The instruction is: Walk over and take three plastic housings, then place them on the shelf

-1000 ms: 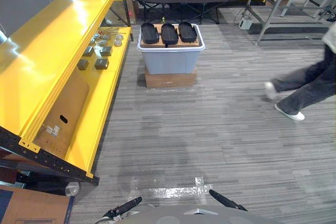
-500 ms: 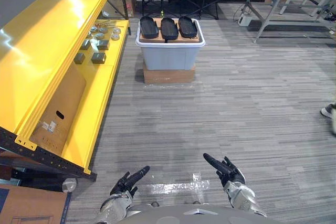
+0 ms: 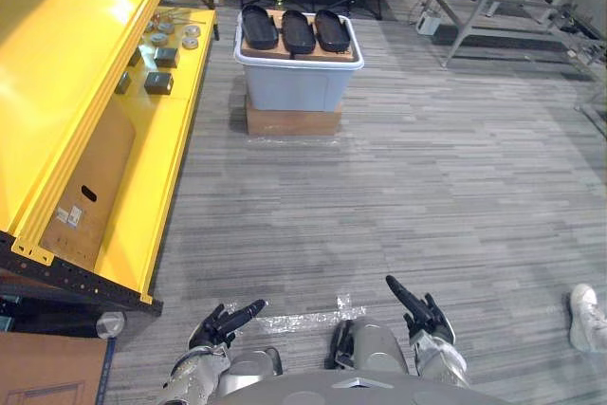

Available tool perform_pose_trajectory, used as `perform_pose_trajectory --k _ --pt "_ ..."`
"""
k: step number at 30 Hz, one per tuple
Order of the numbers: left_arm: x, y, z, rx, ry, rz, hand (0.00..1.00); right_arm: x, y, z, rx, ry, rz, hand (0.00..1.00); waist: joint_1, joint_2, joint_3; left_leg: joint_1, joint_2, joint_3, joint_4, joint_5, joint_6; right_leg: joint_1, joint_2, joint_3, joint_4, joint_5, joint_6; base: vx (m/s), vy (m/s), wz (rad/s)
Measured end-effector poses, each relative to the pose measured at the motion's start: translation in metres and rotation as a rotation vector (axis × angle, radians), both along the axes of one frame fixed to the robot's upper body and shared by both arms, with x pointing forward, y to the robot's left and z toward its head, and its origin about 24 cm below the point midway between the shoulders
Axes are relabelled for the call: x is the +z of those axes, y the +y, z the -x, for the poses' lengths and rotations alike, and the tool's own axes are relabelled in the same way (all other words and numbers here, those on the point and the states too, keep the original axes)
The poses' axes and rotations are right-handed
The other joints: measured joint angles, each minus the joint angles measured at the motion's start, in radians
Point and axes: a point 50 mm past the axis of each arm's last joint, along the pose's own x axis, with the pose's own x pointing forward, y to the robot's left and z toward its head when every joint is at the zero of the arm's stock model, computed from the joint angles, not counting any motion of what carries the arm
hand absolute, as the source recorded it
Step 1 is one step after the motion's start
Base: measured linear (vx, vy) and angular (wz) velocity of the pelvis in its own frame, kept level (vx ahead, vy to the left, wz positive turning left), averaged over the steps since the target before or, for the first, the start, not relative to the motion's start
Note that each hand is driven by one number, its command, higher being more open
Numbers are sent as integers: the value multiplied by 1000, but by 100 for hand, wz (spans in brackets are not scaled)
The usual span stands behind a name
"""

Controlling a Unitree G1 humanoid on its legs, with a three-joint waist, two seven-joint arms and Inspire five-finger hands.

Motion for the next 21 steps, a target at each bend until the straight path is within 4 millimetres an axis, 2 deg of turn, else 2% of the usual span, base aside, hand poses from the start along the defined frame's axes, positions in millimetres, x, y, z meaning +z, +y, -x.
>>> perform_pose_trajectory --k 1,2,4,5,6,7,8,9,10,11,12,13,14,16,17,18,19,20,21 --pt "0 1 0 -7 0 -6 100 -3 4 10 7 27 -5 100 0 -6 5 18 -3 -4 -1 -2 -3 5 15 -3 -117 39 3 289 -55 28" --pt "0 2 2 -5 2 -8 100 -6 9 19 16 54 -11 100 0 -12 10 53 -11 -4 -1 -18 -17 5 13 -4 -156 51 0 292 -71 19" --pt "-2 2 9 -5 15 -7 100 -7 8 23 -10 56 -15 100 0 -12 11 102 -15 3 7 -56 -45 21 8 -14 -149 49 -6 306 -112 2" --pt "-2 2 12 -11 15 -11 100 -8 8 26 -5 55 -19 100 0 -12 5 133 -11 4 26 -103 -66 30 6 -26 -132 42 -29 483 -218 -5" --pt "-1 1 10 -23 -2 -21 100 -7 9 26 16 36 -33 100 7 -11 -5 135 3 9 88 -180 -84 23 6 -26 -76 27 -96 366 -171 -7" --pt "0 0 10 -23 -5 -20 100 -7 9 24 21 30 -35 100 7 -7 -6 133 12 11 102 -196 -89 19 8 -30 -61 31 -108 465 -266 -17" --pt "-2 -4 11 -20 3 -10 100 -5 5 19 37 10 -31 100 0 28 -21 124 59 22 147 -250 -125 -7 37 -47 4 39 -143 571 -246 -21" --pt "-5 -9 20 4 28 13 100 -2 -5 16 85 1 7 100 -1 64 -63 85 138 38 298 -279 -189 6 85 -82 24 31 -153 754 -368 -30" --pt "-6 -10 16 11 24 16 100 -1 -10 12 122 7 32 100 1 91 -56 -25 207 35 575 -244 -235 29 121 -89 21 32 -202 739 -313 -19" --pt "-4 -12 8 5 0 24 100 1 -13 6 147 -6 46 100 4 116 -53 -150 281 16 828 -142 -247 76 160 -95 -27 23 -221 637 -299 -16" --pt "-2 -11 4 19 -26 29 100 3 -16 0 162 -15 58 100 4 128 -43 -217 309 12 952 -138 -242 122 178 -94 -52 18 -230 567 -209 -13" --pt "1 -9 -4 45 -55 39 100 4 -18 -8 192 -16 78 100 4 119 -21 -264 302 7 1008 -139 -244 193 178 -83 -86 9 -237 450 -154 -20" --pt "2 -8 -5 51 -62 42 100 4 -17 -9 200 -12 79 100 8 111 -15 -281 287 12 998 -139 -244 227 176 -78 -106 9 -236 518 -167 -25" --pt "4 -11 -11 42 -94 60 100 5 -16 -13 205 -26 81 100 30 104 -11 -331 233 17 858 -140 -236 332 168 -46 -186 1 -218 484 -133 -40" --pt "5 -16 -13 44 -107 79 100 7 -16 -19 213 -44 91 100 38 103 -11 -352 190 11 699 -135 -227 365 164 -26 -218 -7 -205 341 -34 -47" --pt "5 -17 -13 56 -112 82 100 9 -15 -24 218 -55 96 100 40 103 -11 -362 171 5 601 -124 -213 372 161 -19 -228 -13 -196 474 -10 -48" --pt "6 -18 -15 71 -122 90 100 12 -12 -34 240 -79 110 100 44 102 -8 -383 132 -16 407 -79 -200 383 157 2 -240 -22 -187 332 68 -34" --pt "7 -20 -16 75 -133 101 100 14 -12 -37 256 -83 134 100 50 103 -4 -398 104 -40 226 3 -201 405 157 10 -260 -31 -177 319 91 -27" --pt "7 -21 -16 78 -136 109 100 14 -12 -36 258 -75 140 100 55 105 -2 -398 99 -48 156 42 -213 418 160 16 -267 -38 -171 312 128 -19"
